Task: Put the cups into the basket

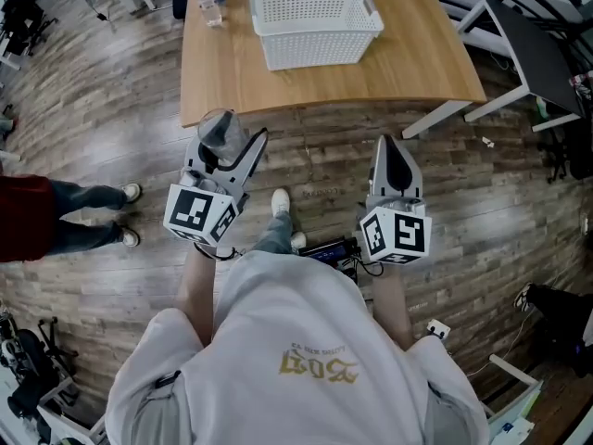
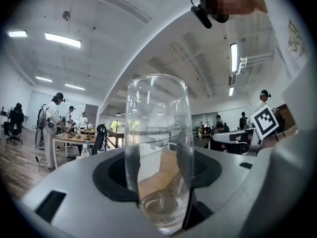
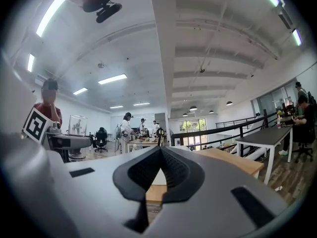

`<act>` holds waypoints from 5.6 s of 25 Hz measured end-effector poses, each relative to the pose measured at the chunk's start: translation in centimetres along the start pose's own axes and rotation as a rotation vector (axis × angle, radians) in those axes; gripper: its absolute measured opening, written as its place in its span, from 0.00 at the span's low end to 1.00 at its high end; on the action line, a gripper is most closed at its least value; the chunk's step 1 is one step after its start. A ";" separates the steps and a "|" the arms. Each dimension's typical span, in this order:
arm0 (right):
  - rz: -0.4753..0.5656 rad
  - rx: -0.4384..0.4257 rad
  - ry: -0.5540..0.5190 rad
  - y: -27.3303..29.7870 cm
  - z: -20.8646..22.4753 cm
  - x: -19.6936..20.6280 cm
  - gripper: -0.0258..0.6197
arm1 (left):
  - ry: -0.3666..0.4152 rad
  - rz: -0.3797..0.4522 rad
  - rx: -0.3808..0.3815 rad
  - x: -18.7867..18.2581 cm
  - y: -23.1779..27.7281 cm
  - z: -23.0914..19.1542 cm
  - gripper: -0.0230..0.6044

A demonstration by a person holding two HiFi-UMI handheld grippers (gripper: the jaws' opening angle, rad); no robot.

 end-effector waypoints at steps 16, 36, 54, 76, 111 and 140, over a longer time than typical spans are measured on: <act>0.002 0.008 0.009 11.3 3.8 -1.0 0.05 | -0.008 0.012 0.028 -1.4 11.0 -5.6 0.46; 0.009 0.032 0.006 16.9 6.3 -1.8 0.05 | -0.022 -0.008 0.066 -1.4 17.8 -8.4 0.46; 0.042 -0.112 -0.010 28.1 13.8 -3.3 0.05 | -0.009 -0.008 0.021 -2.2 29.0 -9.6 0.46; -0.016 -0.268 -0.001 34.0 16.1 -2.9 0.06 | -0.014 -0.022 -0.060 -1.5 33.4 -9.6 0.46; -0.131 -0.400 0.032 47.1 15.8 -2.0 0.07 | -0.078 -0.051 0.078 2.1 45.3 -14.9 0.46; -0.350 -0.473 0.148 51.9 15.5 4.3 0.08 | 0.012 -0.405 0.202 12.0 50.1 -13.6 0.46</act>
Point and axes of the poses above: the fingertips, and each gripper's own axes: y forward along the fingers, z to its right, x out of its underside, the point moved 7 cm from there along -y, backward along the fingers, and after that the axes turned 8 degrees about -x, right-handed, at the moved point
